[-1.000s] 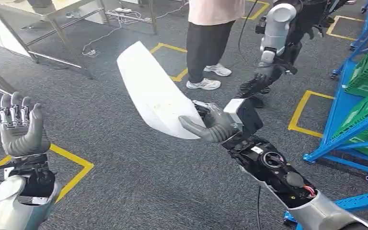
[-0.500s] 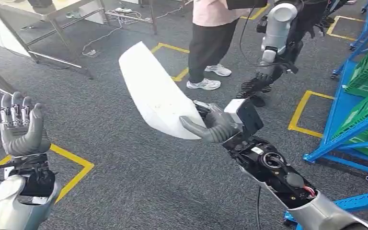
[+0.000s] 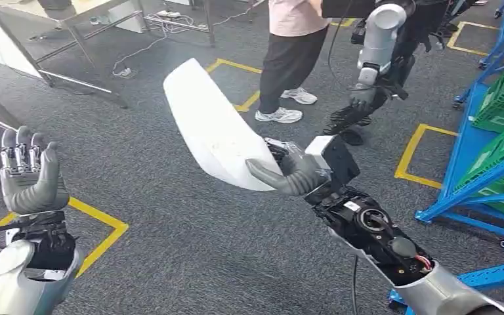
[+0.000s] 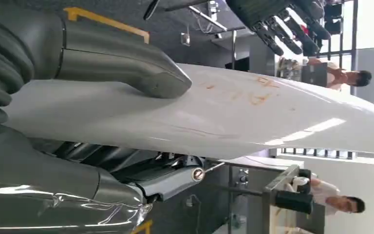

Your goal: Take the parts from the cabinet and place them on the table.

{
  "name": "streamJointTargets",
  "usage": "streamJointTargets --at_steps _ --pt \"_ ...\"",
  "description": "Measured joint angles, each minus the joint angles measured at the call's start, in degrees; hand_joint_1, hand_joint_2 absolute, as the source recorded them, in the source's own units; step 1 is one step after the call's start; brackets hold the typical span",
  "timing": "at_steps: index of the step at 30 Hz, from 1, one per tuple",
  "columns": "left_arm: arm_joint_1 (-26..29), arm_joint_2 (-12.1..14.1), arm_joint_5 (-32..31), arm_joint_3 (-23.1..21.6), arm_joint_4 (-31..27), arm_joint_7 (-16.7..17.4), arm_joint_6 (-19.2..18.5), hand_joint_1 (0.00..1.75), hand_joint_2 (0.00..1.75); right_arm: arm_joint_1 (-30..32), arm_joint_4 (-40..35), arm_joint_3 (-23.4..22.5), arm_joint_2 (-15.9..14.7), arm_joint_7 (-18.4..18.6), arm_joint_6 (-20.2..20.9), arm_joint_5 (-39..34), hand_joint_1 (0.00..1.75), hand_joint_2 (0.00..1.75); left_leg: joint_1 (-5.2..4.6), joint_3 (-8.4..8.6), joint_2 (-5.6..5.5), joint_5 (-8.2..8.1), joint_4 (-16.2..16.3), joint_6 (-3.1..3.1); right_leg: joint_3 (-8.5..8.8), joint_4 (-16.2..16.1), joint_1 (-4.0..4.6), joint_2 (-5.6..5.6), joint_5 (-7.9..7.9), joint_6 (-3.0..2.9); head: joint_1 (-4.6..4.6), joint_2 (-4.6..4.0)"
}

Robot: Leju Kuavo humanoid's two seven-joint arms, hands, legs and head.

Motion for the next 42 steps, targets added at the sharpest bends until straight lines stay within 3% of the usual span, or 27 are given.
streamJointTargets --at_steps 26,32,34,35,36,38,39,40,42 --pt "0.1 0.0 0.0 0.0 0.0 0.1 -0.1 0.0 1.75 0.8 -0.4 -0.1 0.0 0.3 0.0 -0.7 1.75 1.75 0.0 0.0 0.0 0.0 0.0 0.0 0.0 0.0 0.0 0.0 0.0 0.0 0.02 0.0" --pt "0.0 0.2 0.0 0.0 0.0 0.2 -0.2 0.0 1.75 0.8 -0.8 0.0 0.0 0.5 0.0 -0.1 1.75 1.75 -0.45 -0.18 -0.03 -0.46 0.5 0.61 0.15 -0.1 -0.31 -0.11 -0.12 0.44 -0.26 0.0" --pt "-0.1 0.3 0.0 0.0 0.0 0.2 -0.2 0.0 1.75 0.7 -1.1 0.0 0.0 0.5 0.0 0.0 1.75 1.75 -0.1 0.25 -0.15 -0.22 -0.3 1.04 0.48 -0.3 -0.05 -0.2 -0.28 0.93 -0.37 0.0" --pt "-0.1 0.3 0.0 0.0 -0.1 0.2 -0.2 0.0 1.75 0.8 -1.3 -0.1 0.0 0.5 -0.1 0.0 1.75 1.75 0.28 1.01 -0.23 -0.06 -0.9 1.15 -0.11 0.5 -0.35 -0.28 -0.9 1.05 -0.28 0.0" --pt "-0.3 0.3 0.0 0.0 -0.1 0.2 -0.3 0.0 1.75 0.6 -1.3 -0.1 0.0 0.5 -0.1 0.0 1.75 1.75 0.44 1.43 -0.33 -0.09 -1.0 1.31 -1.12 3.3 -0.34 -0.38 -2.53 1.18 0.05 0.0" --pt "-0.3 0.3 0.0 0.0 -0.1 0.2 -0.3 0.0 1.75 0.7 -1.3 -0.1 0.0 0.5 -0.1 0.0 1.75 1.75 0.44 1.66 -0.7 -0.22 -1.1 1.44 -6.13 13.6 -0.62 -0.4 -6.93 1.55 0.48 0.0" --pt "-0.2 0.3 0.0 -0.1 -0.1 0.2 -0.3 0.0 1.75 0.8 -1.3 -0.1 0.0 0.6 -0.1 0.0 1.75 1.75 0.46 1.66 -0.85 -0.29 -1.0 1.43 -8.47 17.8 -0.8 -0.4 -8.15 1.8 0.59 0.0" --pt "-0.2 0.3 0.0 -0.1 0.0 0.2 -0.3 0.0 1.75 0.9 -1.3 -0.1 0.0 0.6 -0.1 0.0 1.75 1.75 0.52 1.68 -0.85 -0.45 -1.0 1.33 -9.6 19.3 -1.0 -0.41 -7.87 1.96 0.7 0.0" --pt "-0.2 0.3 0.0 -0.1 0.0 0.3 -0.3 0.0 1.75 0.9 -1.3 -0.1 0.0 0.6 -0.2 0.0 1.75 1.75 0.81 1.89 -1.39 -0.85 -0.6 0.91 -8.05 14.9 -1.36 -0.41 -4.1 2.25 0.87 0.0"
